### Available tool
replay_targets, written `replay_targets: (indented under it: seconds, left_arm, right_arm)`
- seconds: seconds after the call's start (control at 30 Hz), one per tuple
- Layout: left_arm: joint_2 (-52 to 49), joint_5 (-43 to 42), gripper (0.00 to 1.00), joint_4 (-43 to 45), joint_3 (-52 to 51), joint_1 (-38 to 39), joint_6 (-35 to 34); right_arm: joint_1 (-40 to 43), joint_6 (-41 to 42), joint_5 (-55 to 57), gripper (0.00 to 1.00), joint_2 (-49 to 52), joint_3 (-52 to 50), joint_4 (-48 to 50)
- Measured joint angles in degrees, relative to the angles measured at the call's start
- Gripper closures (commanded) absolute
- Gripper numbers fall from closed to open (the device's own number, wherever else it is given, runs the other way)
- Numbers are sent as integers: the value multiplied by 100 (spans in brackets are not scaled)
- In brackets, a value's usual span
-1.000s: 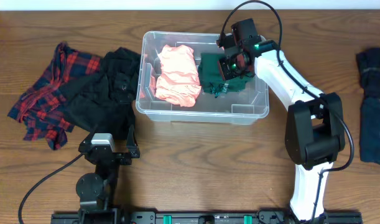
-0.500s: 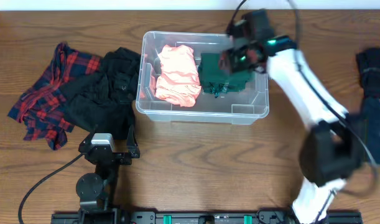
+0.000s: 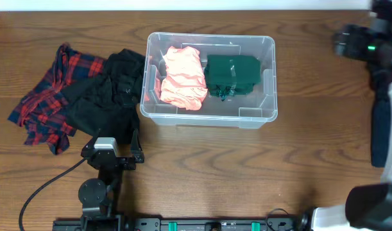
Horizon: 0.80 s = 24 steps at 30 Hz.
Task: Pack container
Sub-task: 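Move the right gripper to the black rolled garment and grasp it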
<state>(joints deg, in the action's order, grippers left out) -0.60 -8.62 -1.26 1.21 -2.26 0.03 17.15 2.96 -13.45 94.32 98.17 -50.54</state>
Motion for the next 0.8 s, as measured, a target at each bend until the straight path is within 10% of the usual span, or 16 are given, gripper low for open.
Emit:
replay_targets:
  seconds: [0.8]
  left_arm:
    - [0,0,2,0,0,0,0]
  right_arm:
    - [2824,4,-308,21,2354,-22,1510]
